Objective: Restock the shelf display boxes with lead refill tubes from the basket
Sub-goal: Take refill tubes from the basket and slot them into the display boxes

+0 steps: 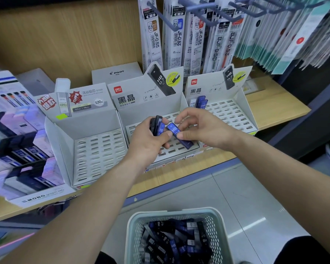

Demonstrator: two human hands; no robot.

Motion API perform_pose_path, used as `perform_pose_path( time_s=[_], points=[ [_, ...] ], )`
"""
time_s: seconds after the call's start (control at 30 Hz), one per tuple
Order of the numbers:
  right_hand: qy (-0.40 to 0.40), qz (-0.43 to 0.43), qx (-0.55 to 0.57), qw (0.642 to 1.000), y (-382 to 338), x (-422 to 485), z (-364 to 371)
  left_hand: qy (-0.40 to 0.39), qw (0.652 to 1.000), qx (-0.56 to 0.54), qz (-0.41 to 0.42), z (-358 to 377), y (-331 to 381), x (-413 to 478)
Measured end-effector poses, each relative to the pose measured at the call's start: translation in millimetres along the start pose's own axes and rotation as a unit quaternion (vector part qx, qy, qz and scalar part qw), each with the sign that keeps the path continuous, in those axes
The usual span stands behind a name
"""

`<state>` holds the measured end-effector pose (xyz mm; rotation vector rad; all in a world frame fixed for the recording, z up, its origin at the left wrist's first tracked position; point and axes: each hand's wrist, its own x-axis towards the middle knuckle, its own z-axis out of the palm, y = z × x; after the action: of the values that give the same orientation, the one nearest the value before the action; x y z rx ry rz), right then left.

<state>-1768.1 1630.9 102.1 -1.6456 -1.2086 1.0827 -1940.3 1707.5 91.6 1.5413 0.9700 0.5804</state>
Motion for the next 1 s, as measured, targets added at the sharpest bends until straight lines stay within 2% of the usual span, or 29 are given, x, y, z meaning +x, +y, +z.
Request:
perform_pose_path(
  time_s=[0.1, 0.27, 0.4, 1.0],
  points=[
    [0.0, -0.009, -0.016, 1.0, 3, 0, -11, -0.021, 1.0, -0.013, -0.014, 0, 0, -1],
    [0.206, -0.055, -0.044, 0.976, 7, 0, -41, -0.05, 0.998, 0.004, -0.032, -2, -3, 0],
    [0.282, -0.05, -0.104, 0.953, 22, 5, -55, -0.063, 0.997, 0.013, -0.046, 1, -7, 3],
    [0.314, -0.056, -0.149, 0.936, 37, 17, -61, -0.088, 0.992, -0.056, -0.074, 3, -8, 4]
  ],
)
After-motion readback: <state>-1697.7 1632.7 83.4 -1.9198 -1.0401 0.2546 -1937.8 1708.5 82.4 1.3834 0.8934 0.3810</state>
